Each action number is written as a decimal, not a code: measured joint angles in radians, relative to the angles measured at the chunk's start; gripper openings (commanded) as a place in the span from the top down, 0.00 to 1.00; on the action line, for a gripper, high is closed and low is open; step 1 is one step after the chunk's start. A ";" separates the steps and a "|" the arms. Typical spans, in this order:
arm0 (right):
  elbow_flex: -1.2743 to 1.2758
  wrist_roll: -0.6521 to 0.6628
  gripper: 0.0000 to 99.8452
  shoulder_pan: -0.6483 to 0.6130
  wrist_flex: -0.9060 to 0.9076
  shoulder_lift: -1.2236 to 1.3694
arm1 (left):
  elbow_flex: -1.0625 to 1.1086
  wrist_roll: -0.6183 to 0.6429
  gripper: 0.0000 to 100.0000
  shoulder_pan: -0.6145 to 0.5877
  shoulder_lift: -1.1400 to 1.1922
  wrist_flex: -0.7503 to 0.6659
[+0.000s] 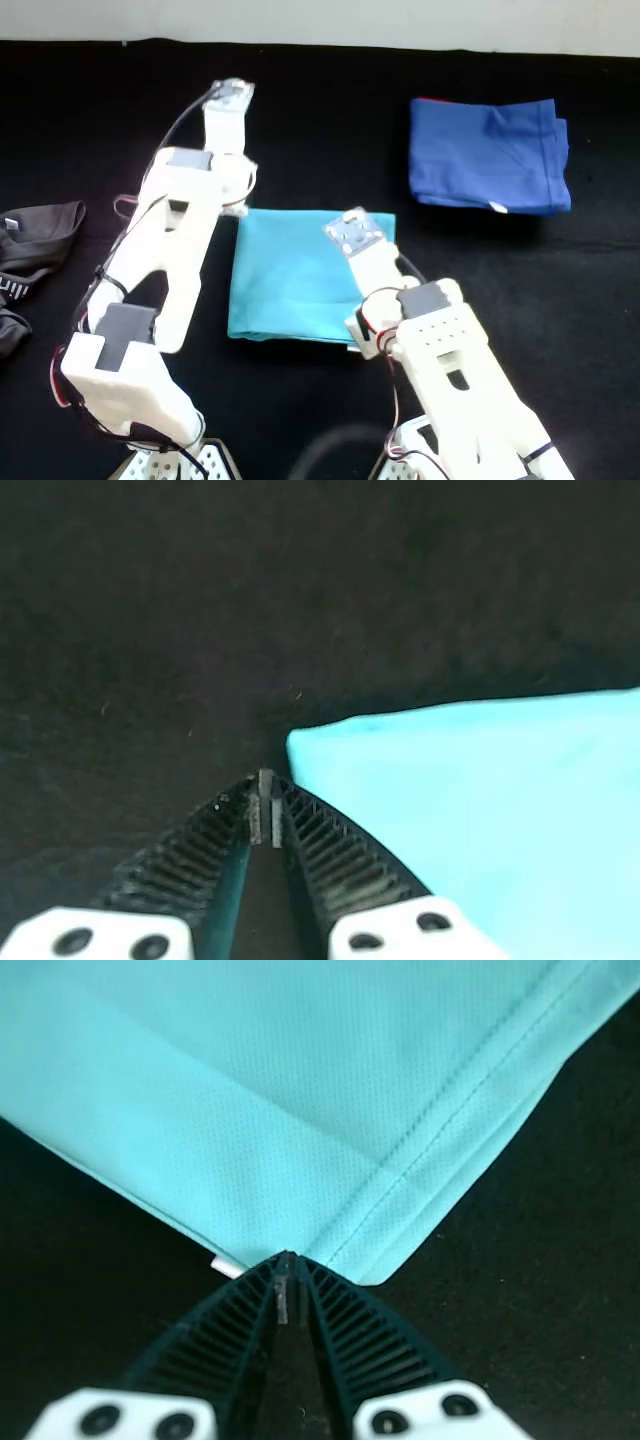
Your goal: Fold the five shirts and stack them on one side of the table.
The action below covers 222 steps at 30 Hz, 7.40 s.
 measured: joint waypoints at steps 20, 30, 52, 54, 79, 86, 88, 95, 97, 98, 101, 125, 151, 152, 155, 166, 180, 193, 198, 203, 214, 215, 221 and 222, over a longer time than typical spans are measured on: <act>0.112 0.000 0.99 0.005 -0.092 0.000 | -0.244 0.025 0.99 -0.021 0.318 0.011; -0.149 0.000 0.99 0.005 0.129 0.000 | -0.439 0.023 0.99 -0.041 0.322 0.315; -0.400 -0.222 0.61 0.081 0.183 0.104 | -0.367 0.020 0.99 -0.124 -0.149 0.793; -0.428 -0.258 0.61 0.081 0.183 0.193 | -0.233 0.000 0.99 -0.157 -0.230 0.729; -0.893 -0.442 0.64 0.063 0.176 1.008 | 0.772 -0.104 0.99 -0.414 -0.959 0.267; -0.956 -0.440 0.98 0.063 0.184 1.112 | 0.807 -0.104 0.99 -0.443 -0.968 0.265; -0.956 -0.440 0.99 0.063 0.184 1.114 | 0.807 -0.104 0.99 -0.466 -0.970 0.265; -1.010 -0.440 0.99 0.083 0.206 1.128 | 0.809 -0.147 0.99 -0.505 -0.970 0.265; -1.062 -0.439 0.99 0.101 0.245 1.134 | 0.809 -0.147 0.99 -0.509 -0.970 0.265; -1.099 -0.428 0.99 0.112 0.265 1.137 | 0.809 -0.147 0.99 -0.512 -0.970 0.265; -1.267 -0.330 0.99 0.155 0.338 1.143 | 0.809 -0.147 0.99 -0.516 -0.970 0.264; -1.972 0.146 0.99 0.423 0.520 1.143 | 0.988 -0.147 0.99 -0.514 -0.971 0.055; -2.151 0.304 0.99 0.583 0.362 1.428 | 0.988 -0.147 0.99 -0.514 -0.971 0.055; -2.151 0.316 0.99 0.595 0.347 1.428 | 0.991 -0.147 0.99 -0.514 -0.971 0.055; -2.151 0.345 0.99 0.635 0.275 1.458 | 0.991 -0.147 0.99 -0.514 -0.971 0.055; -2.153 0.351 0.99 0.687 0.163 1.680 | 0.991 -0.147 0.99 -0.514 -0.971 0.055; -2.179 0.351 0.99 0.687 0.161 1.530 | 0.991 -0.147 0.99 -0.514 -0.971 0.018; -2.173 0.351 0.99 0.675 0.161 1.433 | 0.991 -0.147 0.99 -0.514 -0.971 0.015; -2.140 0.351 0.99 0.694 0.100 1.502 | 0.991 -0.147 0.99 -0.514 -0.971 0.015; -2.140 0.351 0.99 0.723 0.032 1.636 | 0.991 -0.147 0.99 -0.514 -0.971 0.015; -2.140 0.347 0.99 0.744 -0.015 1.695 | 1.043 -0.147 0.99 -0.516 -0.973 0.015; -2.140 0.333 0.99 0.750 -0.015 1.695 | 1.043 -0.147 0.99 -0.516 -0.973 0.015; -2.137 0.315 0.94 0.772 -0.017 1.702 | 1.045 -0.147 0.99 -0.516 -0.973 -0.008; -2.137 0.313 0.89 0.772 -0.017 1.702 | 1.045 -0.147 0.99 -0.516 -0.973 -0.011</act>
